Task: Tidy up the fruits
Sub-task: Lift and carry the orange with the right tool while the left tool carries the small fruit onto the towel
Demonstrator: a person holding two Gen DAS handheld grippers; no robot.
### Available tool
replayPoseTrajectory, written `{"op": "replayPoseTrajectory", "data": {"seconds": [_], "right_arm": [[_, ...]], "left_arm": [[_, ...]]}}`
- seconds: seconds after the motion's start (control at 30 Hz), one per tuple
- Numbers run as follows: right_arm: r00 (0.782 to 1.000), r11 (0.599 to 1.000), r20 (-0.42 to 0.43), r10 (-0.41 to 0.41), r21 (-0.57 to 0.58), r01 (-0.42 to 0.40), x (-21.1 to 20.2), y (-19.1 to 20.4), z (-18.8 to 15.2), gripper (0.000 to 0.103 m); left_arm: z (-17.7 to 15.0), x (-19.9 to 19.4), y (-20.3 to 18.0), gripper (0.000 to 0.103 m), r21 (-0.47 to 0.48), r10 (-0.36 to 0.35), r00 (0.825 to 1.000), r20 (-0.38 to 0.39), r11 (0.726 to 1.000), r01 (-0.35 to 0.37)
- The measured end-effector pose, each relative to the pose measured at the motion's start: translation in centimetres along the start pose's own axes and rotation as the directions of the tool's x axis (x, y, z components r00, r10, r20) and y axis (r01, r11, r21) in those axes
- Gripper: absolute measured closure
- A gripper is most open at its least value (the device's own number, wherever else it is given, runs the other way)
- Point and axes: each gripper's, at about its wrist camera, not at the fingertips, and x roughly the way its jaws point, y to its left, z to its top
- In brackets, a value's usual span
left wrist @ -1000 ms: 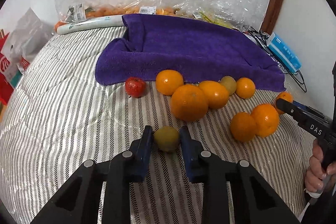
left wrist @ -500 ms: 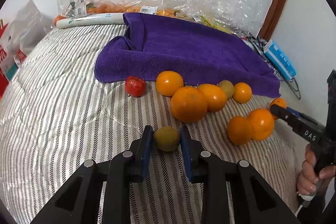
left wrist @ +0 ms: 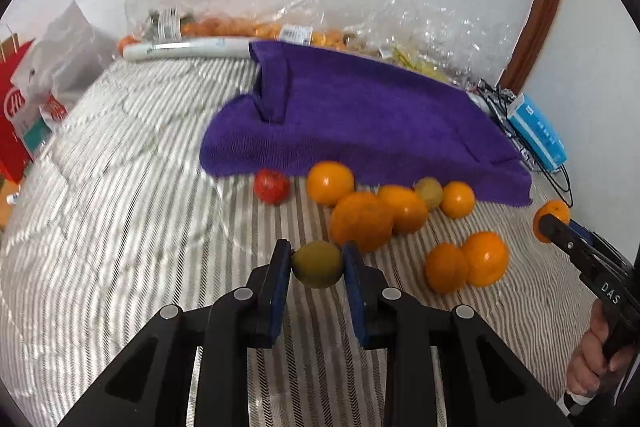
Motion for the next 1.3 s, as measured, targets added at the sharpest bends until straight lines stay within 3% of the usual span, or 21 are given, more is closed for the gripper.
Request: {"op": "replayPoseTrajectory", "data": {"seconds": [0.53,0.73,1.0,1.17,1.3], "right_arm": [[0.993,1.000,0.118,-0.023,-0.018,0.026,-1.3,0.0,6.9,0.060],[0.991,0.999,0.132,-0.022,-0.045,0.028,0.8,0.0,9.7,0.060],[0.992,0.998,0.124,-0.001,-0.056,0.008,5.2,-0.4,12.9,0.060],[0.995,0.999,0.102,0.006,-0.052,-0.001,7.5,-0.5,13.3,0.060],[0.999,0.999,0.045,0.013,-0.043,-0.011,9.6,-1.0,12.0,0.060]], "left_arm": [[6.5,-0.2,-0.9,0.078,-0.037,-0.030,0.994,0.102,0.999,0.034],[9.3,1.7,-2.0,0.078,-0.026,0.012,0.989,0.146,1.000,-0.008],[12.5,5.5,-1.6,0.078,-0.060,0.024,0.989,0.148,0.998,-0.015],[12.3,8.0,-0.7,0.078,-0.062,0.037,0.993,0.116,0.998,-0.030],[11.1,9.3,0.6,0.078,-0.094,-0.031,0.997,0.073,0.995,0.038]]}}
